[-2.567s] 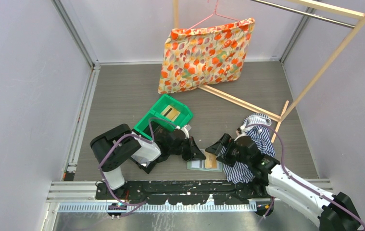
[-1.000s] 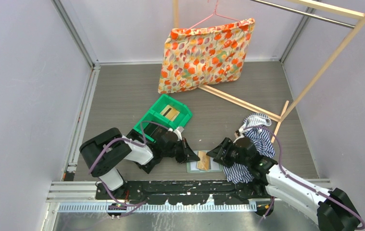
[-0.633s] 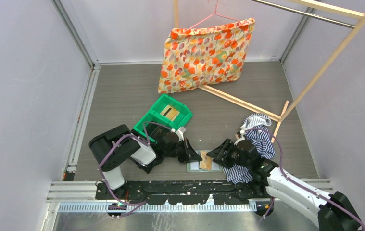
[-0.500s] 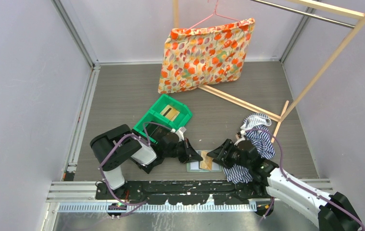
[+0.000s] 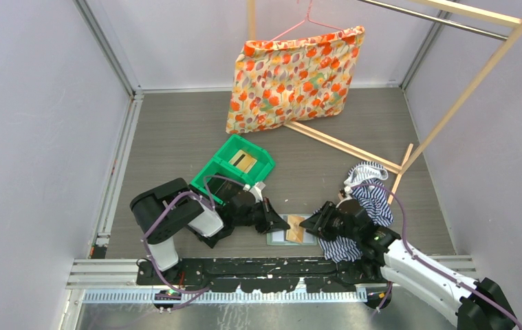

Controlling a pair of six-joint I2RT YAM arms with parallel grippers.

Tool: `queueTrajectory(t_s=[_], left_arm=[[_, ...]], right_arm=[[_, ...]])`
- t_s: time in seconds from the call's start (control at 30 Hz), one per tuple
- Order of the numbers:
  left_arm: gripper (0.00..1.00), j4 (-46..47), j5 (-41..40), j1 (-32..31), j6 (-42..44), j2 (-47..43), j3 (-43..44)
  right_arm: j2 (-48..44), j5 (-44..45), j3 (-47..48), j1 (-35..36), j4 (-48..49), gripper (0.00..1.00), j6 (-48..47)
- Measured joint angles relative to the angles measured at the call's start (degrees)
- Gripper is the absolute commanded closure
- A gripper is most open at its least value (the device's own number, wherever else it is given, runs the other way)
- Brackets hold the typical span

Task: Take the credit cards out of the card holder
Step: Remove the credit card from the card holder.

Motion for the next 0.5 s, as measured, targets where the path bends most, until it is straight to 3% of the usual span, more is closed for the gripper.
queueTrajectory(t_s=[0.33,0.5], left_arm=[[0.99,4.8,-2.2,-0.3,-1.1,0.0,-3.1],[0.99,11.6,-2.8,-0.3,-1.5,2.4,-4.9]], right_arm=[[1.0,0.6,0.4,0.0,-0.3,0.51,0.3],[1.7,-0.2,-0.5,0.0,2.8,0.49,1.5]])
